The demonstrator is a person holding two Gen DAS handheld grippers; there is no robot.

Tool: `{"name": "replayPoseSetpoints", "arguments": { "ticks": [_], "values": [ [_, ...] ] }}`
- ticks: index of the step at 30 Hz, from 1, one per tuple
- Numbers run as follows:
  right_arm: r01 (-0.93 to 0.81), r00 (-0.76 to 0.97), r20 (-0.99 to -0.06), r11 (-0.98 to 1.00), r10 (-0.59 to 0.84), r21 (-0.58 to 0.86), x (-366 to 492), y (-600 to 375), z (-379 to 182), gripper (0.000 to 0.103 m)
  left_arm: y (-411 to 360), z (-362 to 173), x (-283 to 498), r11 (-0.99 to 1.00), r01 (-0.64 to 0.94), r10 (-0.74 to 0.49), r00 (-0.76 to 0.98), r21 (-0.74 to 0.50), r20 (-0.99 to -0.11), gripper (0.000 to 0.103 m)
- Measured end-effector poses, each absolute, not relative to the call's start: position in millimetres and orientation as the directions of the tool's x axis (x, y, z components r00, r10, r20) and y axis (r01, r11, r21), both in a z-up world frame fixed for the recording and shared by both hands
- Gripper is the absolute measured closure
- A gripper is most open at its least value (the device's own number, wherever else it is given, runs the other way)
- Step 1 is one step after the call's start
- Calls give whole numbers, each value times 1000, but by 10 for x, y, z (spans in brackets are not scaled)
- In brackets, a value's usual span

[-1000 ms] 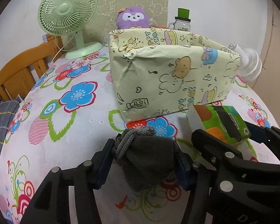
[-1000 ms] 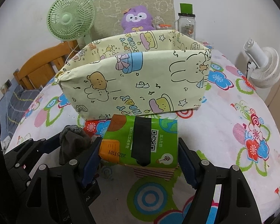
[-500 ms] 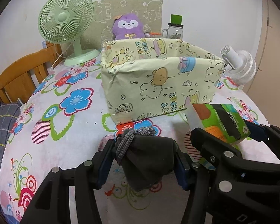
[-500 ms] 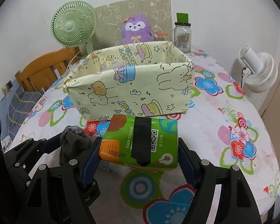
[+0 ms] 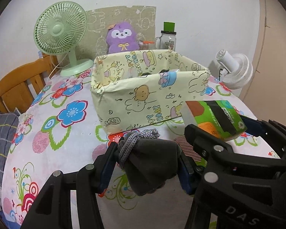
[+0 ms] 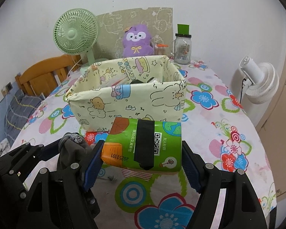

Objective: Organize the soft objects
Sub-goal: 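Lift the grey pouch and green tissue pack with both grippers over the box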

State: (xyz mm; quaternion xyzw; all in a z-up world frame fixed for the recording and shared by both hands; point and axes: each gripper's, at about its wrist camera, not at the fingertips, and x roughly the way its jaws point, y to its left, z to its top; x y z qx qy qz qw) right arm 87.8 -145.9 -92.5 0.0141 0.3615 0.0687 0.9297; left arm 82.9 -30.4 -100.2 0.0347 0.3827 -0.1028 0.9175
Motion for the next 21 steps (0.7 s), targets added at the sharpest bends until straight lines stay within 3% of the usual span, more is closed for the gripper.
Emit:
{"name": "replayPoseSetpoints", "arguments": {
  "ticks": [21],
  "values": [
    [-142,783,-605,989,144,51,818,-1507,-392,25,-376,-481,759,977,215,-163,740,1,-652,44]
  ]
}}
